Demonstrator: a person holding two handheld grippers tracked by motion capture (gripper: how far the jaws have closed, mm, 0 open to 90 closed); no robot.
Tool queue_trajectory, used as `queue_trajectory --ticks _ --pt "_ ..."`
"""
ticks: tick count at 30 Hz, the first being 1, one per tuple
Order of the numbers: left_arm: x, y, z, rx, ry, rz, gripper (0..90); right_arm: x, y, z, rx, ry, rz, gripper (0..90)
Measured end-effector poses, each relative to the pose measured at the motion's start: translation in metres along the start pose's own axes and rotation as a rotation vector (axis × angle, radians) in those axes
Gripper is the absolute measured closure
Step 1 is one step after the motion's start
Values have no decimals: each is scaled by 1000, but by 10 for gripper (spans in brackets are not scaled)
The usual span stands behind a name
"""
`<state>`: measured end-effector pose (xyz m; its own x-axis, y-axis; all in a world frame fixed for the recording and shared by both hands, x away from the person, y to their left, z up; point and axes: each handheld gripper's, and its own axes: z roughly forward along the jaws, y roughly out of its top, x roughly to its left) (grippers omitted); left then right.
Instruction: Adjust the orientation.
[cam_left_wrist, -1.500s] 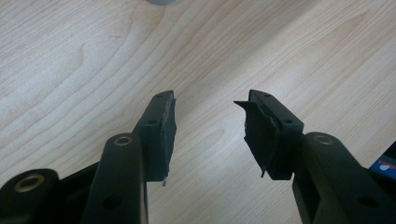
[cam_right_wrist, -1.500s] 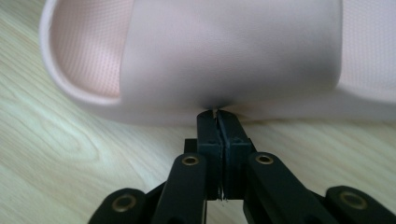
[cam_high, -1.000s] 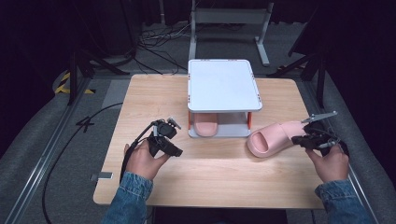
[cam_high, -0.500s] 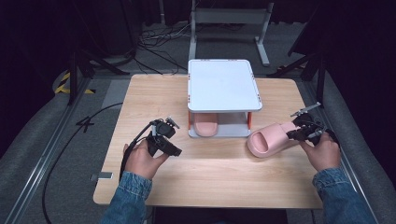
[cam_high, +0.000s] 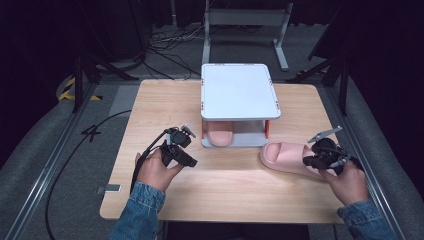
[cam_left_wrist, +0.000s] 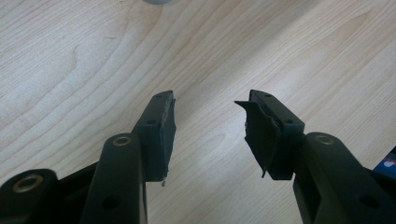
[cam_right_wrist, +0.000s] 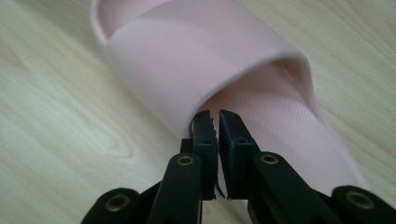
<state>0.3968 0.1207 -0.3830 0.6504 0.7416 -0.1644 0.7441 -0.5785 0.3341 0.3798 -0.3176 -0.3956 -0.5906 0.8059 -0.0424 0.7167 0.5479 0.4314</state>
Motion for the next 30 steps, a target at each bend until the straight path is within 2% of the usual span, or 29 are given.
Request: queue_trajectory --ticks 5,11,13,17,18,19,20,21,23,24,26,27,30 --pt "-3 4 2 1 -3 16 526 27 -2 -2 -3 15 -25 840" --pt "-4 10 4 4 -9 24 526 47 5 6 -7 51 -46 827" --pt "-4 10 5 7 -7 24 526 49 6 8 -11 59 -46 819" --pt "-4 12 6 9 -11 28 526 49 3 7 -8 51 -45 795" --pt "-4 12 6 9 -12 29 526 49 0 0 -22 43 -43 778" --pt "-4 12 6 11 -12 31 526 49 0 0 -22 43 -43 778" --pt "-4 12 6 10 -12 31 525 46 -6 -11 -52 35 -33 741" --pt "-5 12 6 9 -12 31 525 46 -6 -11 -52 35 -33 741" --pt "-4 12 5 3 -11 31 525 41 -13 -22 -74 -4 -23 698" --pt "-4 12 5 1 -8 29 525 33 -21 -30 -79 -42 -10 659" --pt "-4 12 4 -2 -11 26 525 28 -24 -32 -87 -42 4 650" --pt "-4 11 4 -1 -9 25 525 24 -27 -33 -92 -27 23 642" --pt "-4 11 4 2 -9 23 525 13 -33 -27 -70 -48 48 629"
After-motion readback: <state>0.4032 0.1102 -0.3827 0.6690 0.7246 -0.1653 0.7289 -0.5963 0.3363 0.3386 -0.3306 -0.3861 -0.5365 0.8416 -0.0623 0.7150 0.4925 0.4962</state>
